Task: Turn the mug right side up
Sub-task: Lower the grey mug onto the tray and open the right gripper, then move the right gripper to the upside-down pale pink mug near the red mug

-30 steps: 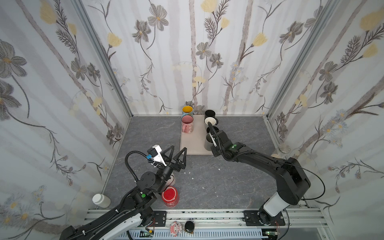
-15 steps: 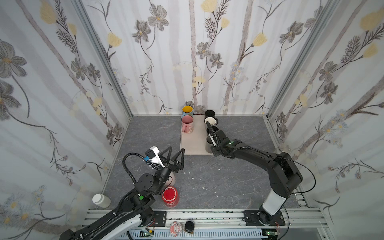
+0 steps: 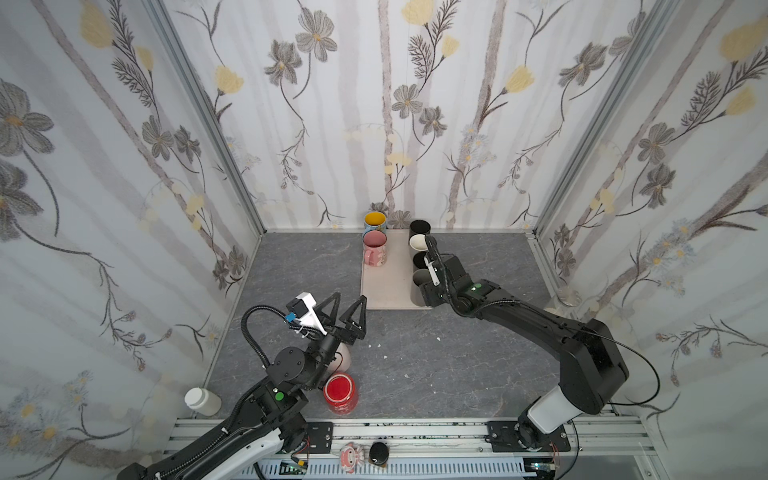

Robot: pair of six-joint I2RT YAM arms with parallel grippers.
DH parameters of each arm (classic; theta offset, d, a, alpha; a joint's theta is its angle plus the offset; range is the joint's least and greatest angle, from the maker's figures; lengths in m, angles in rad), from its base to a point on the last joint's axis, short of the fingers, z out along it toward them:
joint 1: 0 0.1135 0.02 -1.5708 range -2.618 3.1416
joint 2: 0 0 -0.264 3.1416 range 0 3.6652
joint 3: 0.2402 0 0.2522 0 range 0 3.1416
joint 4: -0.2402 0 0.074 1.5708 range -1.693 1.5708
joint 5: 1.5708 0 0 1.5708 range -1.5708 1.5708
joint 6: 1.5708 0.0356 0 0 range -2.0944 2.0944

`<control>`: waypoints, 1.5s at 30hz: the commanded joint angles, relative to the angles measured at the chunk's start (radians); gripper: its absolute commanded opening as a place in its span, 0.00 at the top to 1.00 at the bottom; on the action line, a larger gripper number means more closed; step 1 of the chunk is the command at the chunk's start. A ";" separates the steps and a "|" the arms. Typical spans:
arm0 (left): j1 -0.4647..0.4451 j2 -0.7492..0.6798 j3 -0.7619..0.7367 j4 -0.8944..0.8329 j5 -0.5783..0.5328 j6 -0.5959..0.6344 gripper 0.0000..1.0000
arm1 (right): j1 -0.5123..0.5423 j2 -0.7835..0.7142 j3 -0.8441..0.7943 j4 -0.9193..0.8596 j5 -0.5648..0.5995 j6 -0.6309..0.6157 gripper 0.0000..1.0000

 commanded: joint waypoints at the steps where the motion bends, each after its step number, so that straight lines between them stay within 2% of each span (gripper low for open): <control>1: 0.002 -0.017 0.011 -0.001 -0.032 0.016 0.00 | 0.044 -0.068 -0.035 0.100 -0.132 0.006 0.16; 4: 0.001 -0.033 0.006 0.000 -0.053 0.018 0.00 | 0.140 -0.102 -0.082 0.167 -0.199 -0.013 0.02; 5: 0.002 -0.038 0.006 -0.004 -0.063 0.016 0.00 | 0.181 -0.103 -0.091 0.186 -0.202 -0.018 0.00; 10: 0.001 -0.078 0.015 -0.048 -0.147 0.005 0.00 | 0.375 -0.073 -0.141 0.358 -0.217 -0.015 0.00; 17: 0.002 -0.187 0.032 -0.094 -0.213 0.024 0.00 | 0.508 0.100 -0.101 0.591 -0.211 -0.003 0.00; 21: 0.002 -0.231 0.036 -0.121 -0.228 0.024 0.00 | 0.548 0.214 -0.027 0.623 -0.224 -0.027 0.00; 24: 0.002 -0.252 0.039 -0.142 -0.230 0.021 0.00 | 0.569 0.283 0.027 0.613 -0.192 -0.049 0.00; 29: 0.001 -0.268 0.039 -0.163 -0.238 0.024 0.00 | 0.580 0.372 0.078 0.621 -0.136 -0.049 0.00; 33: 0.002 -0.268 0.038 -0.167 -0.239 0.023 0.00 | 0.580 0.422 0.107 0.615 -0.134 -0.048 0.00; 38: 0.002 -0.268 0.035 -0.176 -0.239 0.022 0.00 | 0.578 0.462 0.120 0.616 -0.128 -0.048 0.08; 45: 0.001 -0.260 0.030 -0.170 -0.238 0.020 0.00 | 0.570 0.471 0.096 0.651 -0.199 -0.069 0.20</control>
